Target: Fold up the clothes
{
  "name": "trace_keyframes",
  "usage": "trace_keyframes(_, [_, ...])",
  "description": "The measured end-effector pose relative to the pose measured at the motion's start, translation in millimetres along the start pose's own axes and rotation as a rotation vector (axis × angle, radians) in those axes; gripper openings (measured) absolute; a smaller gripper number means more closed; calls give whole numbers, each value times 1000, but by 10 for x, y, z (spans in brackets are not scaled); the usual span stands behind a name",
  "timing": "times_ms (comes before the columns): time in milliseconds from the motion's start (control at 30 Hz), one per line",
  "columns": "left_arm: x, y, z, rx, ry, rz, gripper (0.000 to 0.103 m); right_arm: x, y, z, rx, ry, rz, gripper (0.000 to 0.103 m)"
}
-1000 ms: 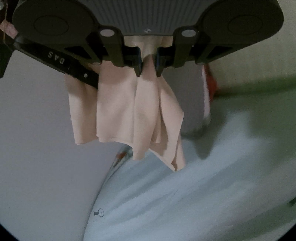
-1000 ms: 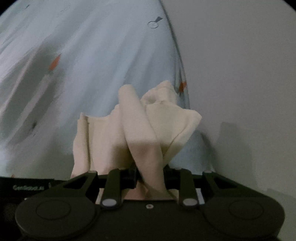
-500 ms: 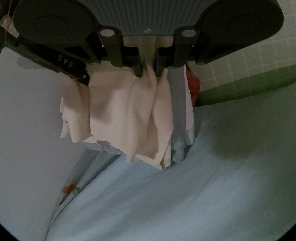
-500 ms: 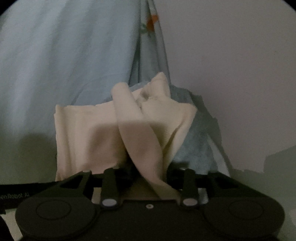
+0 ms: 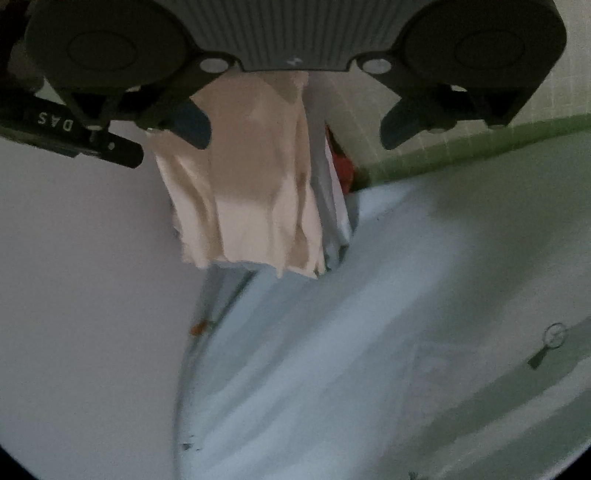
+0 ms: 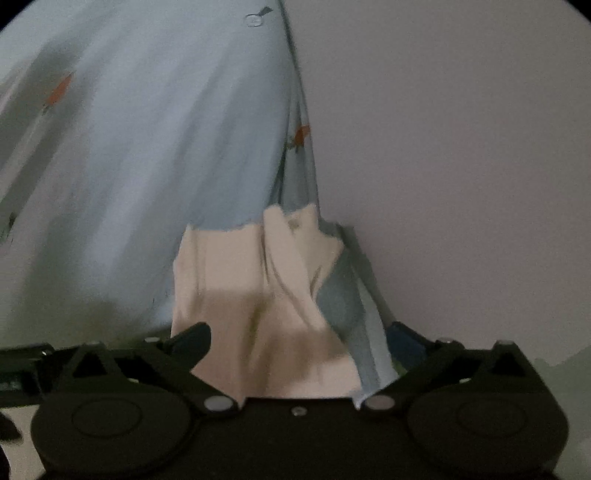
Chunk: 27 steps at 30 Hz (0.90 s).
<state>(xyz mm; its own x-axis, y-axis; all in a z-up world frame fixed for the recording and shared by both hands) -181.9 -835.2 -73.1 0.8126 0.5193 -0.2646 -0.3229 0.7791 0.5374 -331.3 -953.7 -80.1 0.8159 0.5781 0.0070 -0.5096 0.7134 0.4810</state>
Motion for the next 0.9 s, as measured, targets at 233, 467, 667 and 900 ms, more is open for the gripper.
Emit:
trace_keyframes(233, [17, 514, -482, 26, -20, -16, 103, -178, 750, -555, 29, 2, -2, 103])
trace_keyframes(467, [27, 789, -896, 87, -83, -18, 103, -228, 1106, -1045, 95, -9, -6, 103])
trace_keyframes(667, [-15, 914, -986, 96, -119, -23, 103, -278, 1262, -1146, 99, -21, -20, 103])
trace_keyframes(900, [-82, 990, -1012, 85, -146, -35, 103, -308, 1335, -1136, 82, -27, -31, 103])
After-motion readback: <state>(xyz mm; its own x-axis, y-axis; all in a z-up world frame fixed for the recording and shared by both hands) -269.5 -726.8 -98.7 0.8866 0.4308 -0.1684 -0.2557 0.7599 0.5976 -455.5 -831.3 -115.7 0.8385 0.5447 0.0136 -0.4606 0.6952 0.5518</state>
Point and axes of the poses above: each gripper's, at about its wrist camera, not at the fingertips, and y roughly against the way its jaws point, x to its left, z to its top, the point moved 3 cm from there along -y, roughly the way its jaws point, and after that the axes turned 7 degrees about y, right-handed, at the moved point
